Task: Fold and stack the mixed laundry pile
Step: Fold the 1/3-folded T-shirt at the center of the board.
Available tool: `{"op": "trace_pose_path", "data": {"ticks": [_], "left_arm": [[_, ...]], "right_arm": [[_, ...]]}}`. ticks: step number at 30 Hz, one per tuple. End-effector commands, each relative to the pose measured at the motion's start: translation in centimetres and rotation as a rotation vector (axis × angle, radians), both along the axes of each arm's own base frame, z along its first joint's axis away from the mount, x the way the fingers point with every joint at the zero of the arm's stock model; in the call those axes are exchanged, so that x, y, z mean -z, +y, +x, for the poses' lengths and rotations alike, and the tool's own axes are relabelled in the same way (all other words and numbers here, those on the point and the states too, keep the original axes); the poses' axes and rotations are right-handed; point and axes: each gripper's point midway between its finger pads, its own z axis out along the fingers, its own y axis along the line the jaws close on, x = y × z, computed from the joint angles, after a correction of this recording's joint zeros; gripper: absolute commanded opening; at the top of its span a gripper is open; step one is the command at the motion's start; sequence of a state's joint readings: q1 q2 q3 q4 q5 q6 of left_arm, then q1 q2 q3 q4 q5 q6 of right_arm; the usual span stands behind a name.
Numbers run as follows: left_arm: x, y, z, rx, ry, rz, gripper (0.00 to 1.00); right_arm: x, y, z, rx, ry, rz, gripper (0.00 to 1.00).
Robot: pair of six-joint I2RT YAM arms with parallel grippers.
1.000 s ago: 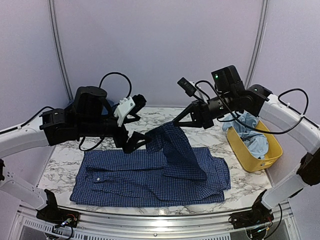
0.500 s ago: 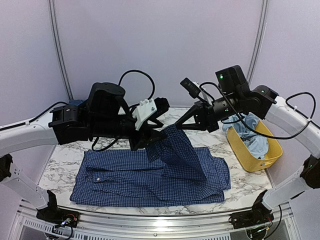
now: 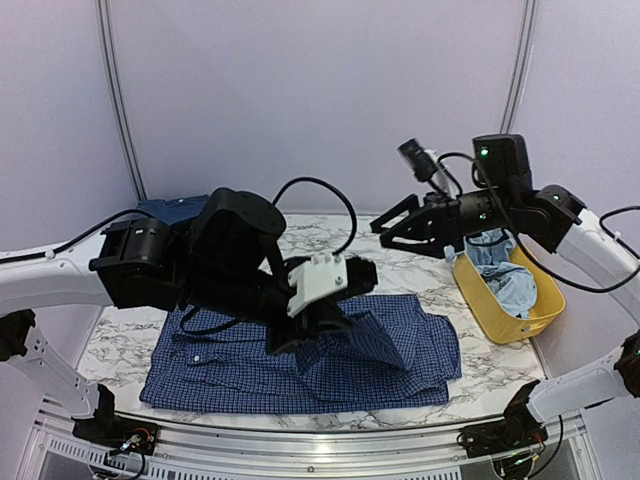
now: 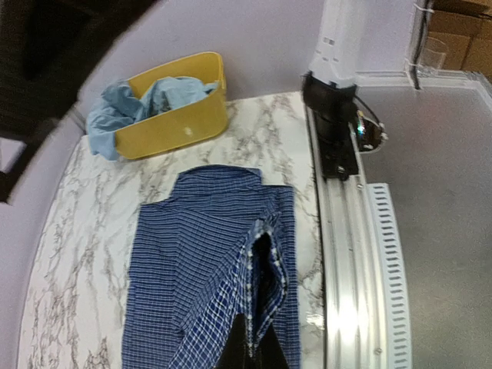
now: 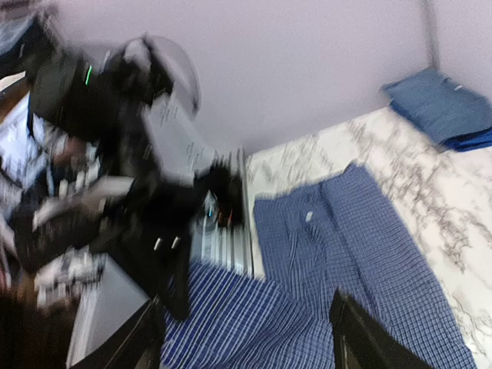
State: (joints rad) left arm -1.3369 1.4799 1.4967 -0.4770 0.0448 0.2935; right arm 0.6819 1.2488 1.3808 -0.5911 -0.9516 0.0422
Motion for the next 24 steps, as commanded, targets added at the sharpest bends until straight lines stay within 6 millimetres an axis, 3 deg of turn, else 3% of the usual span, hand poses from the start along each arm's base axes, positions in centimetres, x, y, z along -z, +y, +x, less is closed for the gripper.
{"op": "trace_pose_path", "data": {"ticks": [1, 4, 7, 9, 13, 16, 19, 21, 24], "left_arm": [[-0.1, 1.1, -5.4, 0.110, 0.045, 0.071, 0.00], [0.6, 0.7, -7.6, 0.159, 0.055, 0.117, 0.00], [1.0, 0.3, -8.9, 0.183, 0.050, 0.145, 0.00], [0.8, -0.1, -9.0, 0.179, 0.044, 0.143, 0.00], [0.3, -1.1, -8.6, 0.139, 0.044, 0.128, 0.00], [0.0, -1.8, -6.7, 0.040, 0.038, 0.097, 0.00], [0.1, -1.9, -2.7, -0.160, 0.113, 0.047, 0.00], [1.0, -1.0, 0.5, -0.298, 0.211, 0.012, 0.00], [3.1, 1.8, 5.7, -0.500, 0.363, -0.054, 0.00]], "right_arm": [[-4.5, -3.5, 3.5, 0.149, -0.002, 0.204, 0.76], [-1.8, -4.0, 7.5, 0.269, 0.058, 0.157, 0.74], [3.6, -3.5, 10.6, 0.345, 0.133, 0.016, 0.67], [6.9, -3.1, 11.9, 0.357, 0.185, -0.063, 0.59], [12.4, -2.6, 13.1, 0.355, 0.270, -0.157, 0.54], [16.1, -2.3, 13.2, 0.331, 0.345, -0.206, 0.52], [20.0, -2.2, 13.2, 0.317, 0.435, -0.275, 0.48], [20.7, -2.2, 13.6, 0.330, 0.456, -0.283, 0.48], [19.8, -2.9, 14.7, 0.379, 0.446, -0.264, 0.53]]}}
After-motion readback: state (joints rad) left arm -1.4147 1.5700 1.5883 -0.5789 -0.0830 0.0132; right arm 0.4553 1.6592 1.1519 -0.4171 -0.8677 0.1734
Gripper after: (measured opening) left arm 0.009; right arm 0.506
